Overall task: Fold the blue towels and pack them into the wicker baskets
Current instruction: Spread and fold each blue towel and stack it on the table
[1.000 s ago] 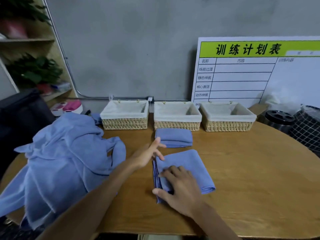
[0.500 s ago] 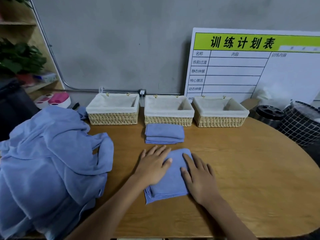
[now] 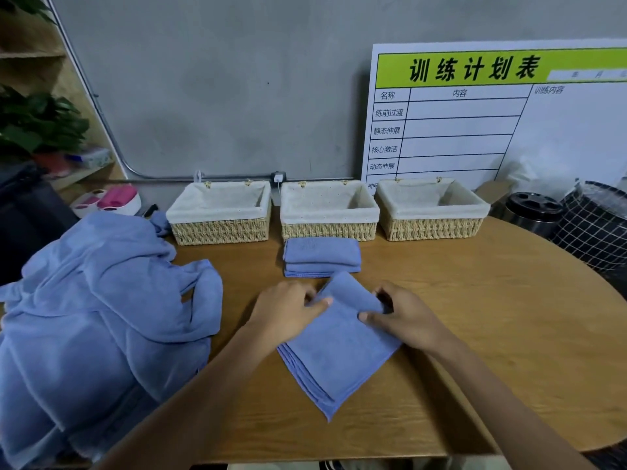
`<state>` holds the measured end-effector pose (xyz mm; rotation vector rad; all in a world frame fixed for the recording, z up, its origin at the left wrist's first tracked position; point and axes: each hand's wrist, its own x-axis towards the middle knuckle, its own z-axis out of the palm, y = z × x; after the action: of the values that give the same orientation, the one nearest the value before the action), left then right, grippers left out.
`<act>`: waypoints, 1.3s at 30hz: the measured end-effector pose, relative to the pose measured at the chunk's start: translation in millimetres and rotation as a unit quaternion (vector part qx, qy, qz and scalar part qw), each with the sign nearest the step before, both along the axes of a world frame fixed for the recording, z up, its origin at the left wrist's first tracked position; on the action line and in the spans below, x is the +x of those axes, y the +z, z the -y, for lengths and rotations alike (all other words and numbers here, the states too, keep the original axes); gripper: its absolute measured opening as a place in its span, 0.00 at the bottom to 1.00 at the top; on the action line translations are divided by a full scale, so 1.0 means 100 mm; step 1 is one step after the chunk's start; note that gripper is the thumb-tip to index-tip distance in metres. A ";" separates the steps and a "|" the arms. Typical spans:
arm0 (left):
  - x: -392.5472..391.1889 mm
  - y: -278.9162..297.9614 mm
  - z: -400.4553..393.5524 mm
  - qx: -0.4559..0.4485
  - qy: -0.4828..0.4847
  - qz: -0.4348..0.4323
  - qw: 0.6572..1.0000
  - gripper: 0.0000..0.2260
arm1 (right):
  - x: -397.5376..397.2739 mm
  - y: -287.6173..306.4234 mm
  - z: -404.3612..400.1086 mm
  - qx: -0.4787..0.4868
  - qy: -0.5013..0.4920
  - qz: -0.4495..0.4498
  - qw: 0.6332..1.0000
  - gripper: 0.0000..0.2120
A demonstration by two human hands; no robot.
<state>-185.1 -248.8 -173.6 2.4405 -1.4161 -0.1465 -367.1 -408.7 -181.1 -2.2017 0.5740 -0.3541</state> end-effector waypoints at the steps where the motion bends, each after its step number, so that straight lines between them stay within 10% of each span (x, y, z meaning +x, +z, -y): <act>1: 0.06 0.03 0.05 -0.027 -0.002 -0.089 0.996 0.21 | 0.04 0.03 0.04 0.040 0.028 0.023 0.999 0.13; 7: 0.36 0.06 0.27 -0.081 -0.066 -0.301 0.948 0.38 | 0.37 0.14 0.21 0.072 0.095 0.054 0.991 0.13; 14: 0.42 -0.07 0.14 -0.223 -0.030 -0.313 0.923 0.15 | 0.48 0.04 0.24 0.124 -0.041 0.158 0.979 0.14; 24: 0.39 -0.09 0.11 -0.300 0.037 -0.324 0.896 0.11 | 0.60 -0.03 0.21 0.234 -0.131 0.195 0.943 0.13; 39: 0.23 -0.06 -0.36 -0.385 -0.037 -0.283 0.878 0.08 | 0.19 0.01 -0.20 0.052 -0.057 0.261 0.962 0.13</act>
<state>-162.6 -212.4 -179.7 1.5164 -1.0204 -0.2352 -347.8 -388.5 -179.6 -1.8704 0.4121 -0.9105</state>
